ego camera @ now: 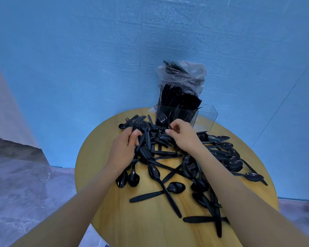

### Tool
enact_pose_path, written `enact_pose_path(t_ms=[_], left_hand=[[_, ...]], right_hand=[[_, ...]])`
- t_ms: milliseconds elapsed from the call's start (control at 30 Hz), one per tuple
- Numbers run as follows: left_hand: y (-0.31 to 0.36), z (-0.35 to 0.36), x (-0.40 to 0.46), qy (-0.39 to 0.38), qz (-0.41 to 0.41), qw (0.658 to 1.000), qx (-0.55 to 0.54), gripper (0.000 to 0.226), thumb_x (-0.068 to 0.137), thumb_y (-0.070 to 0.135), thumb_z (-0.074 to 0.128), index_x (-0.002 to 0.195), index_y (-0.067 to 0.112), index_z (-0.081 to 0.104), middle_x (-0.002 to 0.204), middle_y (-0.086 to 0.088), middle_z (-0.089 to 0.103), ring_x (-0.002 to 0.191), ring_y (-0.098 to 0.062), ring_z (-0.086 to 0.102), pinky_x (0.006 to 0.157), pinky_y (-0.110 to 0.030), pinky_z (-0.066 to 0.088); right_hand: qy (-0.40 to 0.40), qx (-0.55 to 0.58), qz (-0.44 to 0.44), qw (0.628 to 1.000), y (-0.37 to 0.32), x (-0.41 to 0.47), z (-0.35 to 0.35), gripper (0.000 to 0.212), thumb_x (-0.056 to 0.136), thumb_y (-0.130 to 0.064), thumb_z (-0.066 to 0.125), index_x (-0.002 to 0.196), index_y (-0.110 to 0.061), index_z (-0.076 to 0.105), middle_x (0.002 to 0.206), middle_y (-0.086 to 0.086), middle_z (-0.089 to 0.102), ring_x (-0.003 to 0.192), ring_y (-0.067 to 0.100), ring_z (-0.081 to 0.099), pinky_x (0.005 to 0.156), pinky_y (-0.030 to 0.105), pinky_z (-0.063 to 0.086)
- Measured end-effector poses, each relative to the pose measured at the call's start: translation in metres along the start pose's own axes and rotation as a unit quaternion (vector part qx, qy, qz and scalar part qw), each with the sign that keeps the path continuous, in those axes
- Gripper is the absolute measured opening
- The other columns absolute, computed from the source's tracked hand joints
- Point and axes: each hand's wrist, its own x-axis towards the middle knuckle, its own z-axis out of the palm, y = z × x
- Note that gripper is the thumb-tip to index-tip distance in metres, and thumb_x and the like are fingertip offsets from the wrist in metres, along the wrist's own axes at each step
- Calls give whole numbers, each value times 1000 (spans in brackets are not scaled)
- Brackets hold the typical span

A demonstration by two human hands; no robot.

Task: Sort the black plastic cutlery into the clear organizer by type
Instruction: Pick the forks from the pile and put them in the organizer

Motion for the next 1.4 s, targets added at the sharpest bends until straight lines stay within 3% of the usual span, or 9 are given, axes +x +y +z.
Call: enact_pose_path(t_ms=[233, 367, 467, 567, 667, 1000, 1167, 1300, 1400], left_hand=[[41, 22, 5, -27, -56, 984, -166, 25, 100, 21, 41, 84, 22, 60, 72, 8, 61, 67, 0, 59, 68, -22, 53], [50, 32, 0, -53, -61, 986, -147, 33, 100, 27, 42, 72, 12, 51, 58, 5, 45, 55, -12, 42, 57, -32, 36], [51, 33, -4, -80, -82, 977, -181, 36, 100, 29, 41, 82, 3, 57, 68, -2, 57, 62, -14, 50, 59, -32, 41], [52, 31, -6, -108, -86, 974, -178, 37, 101, 30, 40, 86, 1, 58, 81, -12, 63, 77, -22, 58, 81, -47, 49], [56, 32, -8, -117, -80, 974, -174, 33, 101, 29, 39, 93, 10, 64, 86, -11, 66, 80, -18, 60, 85, -46, 49], [66, 29, -14, -157, -127, 954, -221, 36, 102, 33, 32, 88, 10, 55, 55, 6, 50, 50, -5, 49, 53, -23, 42], [63, 21, -16, -158, -126, 965, -165, 36, 103, 31, 27, 84, 13, 53, 67, 1, 53, 50, -3, 49, 48, -19, 38], [62, 17, -18, -164, -125, 962, -177, 37, 103, 31, 26, 92, 13, 56, 65, 0, 52, 44, -4, 39, 45, -19, 33], [59, 11, -17, -185, -127, 952, -206, 39, 104, 31, 25, 102, 12, 59, 62, 1, 49, 44, -5, 35, 45, -19, 29]], right_hand=[[36, 114, -13, 993, -28, -26, 6, 22, 84, -15, 65, 69, -18, 50, 64, -6, 48, 59, 7, 43, 59, 22, 38], [64, 70, -5, 995, -33, -38, 11, 28, 82, -15, 64, 62, -17, 44, 60, -2, 49, 56, 13, 45, 54, 26, 37], [56, 81, -7, 995, -33, -44, 9, 21, 84, -15, 64, 68, -9, 52, 65, 9, 60, 59, 23, 60, 56, 35, 51], [16, 120, -8, 993, -31, -49, 5, 15, 89, -13, 62, 82, 1, 60, 67, 7, 60, 53, 11, 59, 50, 20, 51], [-41, 169, -14, 985, -33, -52, 2, 11, 95, -7, 52, 89, -6, 61, 72, 2, 62, 59, 6, 61, 62, 18, 56], [2, 194, 31, 980, -34, -57, -3, 15, 90, -9, 61, 82, -12, 49, 72, 10, 67, 57, 16, 67, 60, 30, 59], [-24, 207, 12, 978, -34, -52, -1, 16, 96, -9, 51, 80, -13, 55, 75, 5, 66, 65, 12, 68, 68, 26, 59], [8, 173, -31, 984, -33, -46, -3, 15, 88, -16, 65, 74, -13, 60, 68, 0, 61, 59, 7, 58, 58, 21, 52], [49, 161, -30, 985, -30, -37, -1, 23, 80, -25, 74, 88, -16, 55, 82, -2, 56, 67, 10, 52, 62, 28, 50]])
